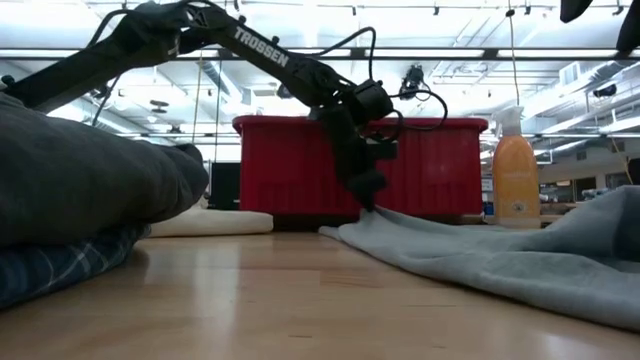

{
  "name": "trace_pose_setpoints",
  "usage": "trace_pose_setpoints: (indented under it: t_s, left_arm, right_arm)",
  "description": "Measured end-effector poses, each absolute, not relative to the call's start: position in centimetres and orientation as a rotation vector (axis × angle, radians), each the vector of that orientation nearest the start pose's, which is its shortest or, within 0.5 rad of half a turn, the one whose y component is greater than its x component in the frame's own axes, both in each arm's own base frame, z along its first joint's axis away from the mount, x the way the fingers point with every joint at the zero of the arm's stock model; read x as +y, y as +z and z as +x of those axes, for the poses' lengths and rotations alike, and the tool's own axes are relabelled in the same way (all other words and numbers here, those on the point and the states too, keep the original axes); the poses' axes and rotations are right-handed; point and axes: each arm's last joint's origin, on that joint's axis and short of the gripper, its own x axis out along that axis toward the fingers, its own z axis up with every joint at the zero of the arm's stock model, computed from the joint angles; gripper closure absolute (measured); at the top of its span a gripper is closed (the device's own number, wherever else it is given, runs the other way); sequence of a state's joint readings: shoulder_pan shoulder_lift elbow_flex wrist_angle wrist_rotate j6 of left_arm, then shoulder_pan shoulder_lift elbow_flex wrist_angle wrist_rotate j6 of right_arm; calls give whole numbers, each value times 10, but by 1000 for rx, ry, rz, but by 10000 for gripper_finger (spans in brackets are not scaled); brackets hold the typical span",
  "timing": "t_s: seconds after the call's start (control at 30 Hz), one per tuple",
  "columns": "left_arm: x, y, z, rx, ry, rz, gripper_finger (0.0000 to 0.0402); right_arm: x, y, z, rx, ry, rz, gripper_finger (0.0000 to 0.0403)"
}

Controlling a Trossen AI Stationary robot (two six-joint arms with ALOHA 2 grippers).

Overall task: Fold Laundry from Bin
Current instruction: Fold the light gray t-shirt

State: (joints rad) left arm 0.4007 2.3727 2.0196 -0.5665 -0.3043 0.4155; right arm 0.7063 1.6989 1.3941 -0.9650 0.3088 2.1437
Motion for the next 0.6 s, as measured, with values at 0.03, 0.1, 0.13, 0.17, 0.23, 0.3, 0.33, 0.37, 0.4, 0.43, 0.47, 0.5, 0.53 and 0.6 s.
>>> trace_pose_setpoints:
  t_s: [0.03, 0.1, 0.13, 0.17, 0.23, 0.3, 0.33, 0.37, 0.4, 0.43, 0.47, 0.5, 0.53, 0.6]
  left_arm:
    - [211, 183, 473, 1063, 465, 333, 385]
    - [213, 183, 472, 1066, 477, 333, 386]
    - [213, 183, 472, 1072, 483, 334, 387]
    - [214, 182, 471, 1080, 488, 334, 387]
    - [214, 182, 471, 1081, 493, 330, 387]
    - [214, 182, 471, 1078, 495, 329, 386]
    - [214, 182, 471, 1078, 496, 328, 383]
    - [214, 182, 471, 1076, 499, 323, 379]
    - [214, 182, 471, 1071, 504, 314, 373]
    - [214, 182, 471, 1068, 510, 304, 364]
    - [214, 182, 471, 1066, 515, 295, 354]
    - [214, 183, 471, 1064, 518, 290, 342]
    - [213, 183, 471, 1064, 519, 287, 328]
    - [213, 185, 470, 1070, 518, 285, 296]
  right_arm:
    - [210, 258, 260, 887, -868, 1271, 231]
    - [210, 258, 260, 887, -867, 1273, 231]
    - [210, 258, 260, 886, -867, 1273, 231]
    - [210, 258, 260, 886, -866, 1273, 231]
    - [210, 258, 260, 885, -865, 1274, 231]
    - [210, 258, 260, 883, -865, 1274, 231]
    - [210, 258, 260, 882, -865, 1273, 231]
    - [210, 258, 260, 882, -865, 1273, 231]
    - [210, 258, 260, 882, -866, 1273, 231]
    - [210, 258, 260, 882, -866, 1273, 231]
    - [210, 258, 260, 882, -865, 1273, 231]
    - [210, 258, 260, 882, -865, 1272, 231]
    - [210, 258, 260, 882, -865, 1272, 231]
    - [210, 258, 260, 882, -865, 1272, 231]
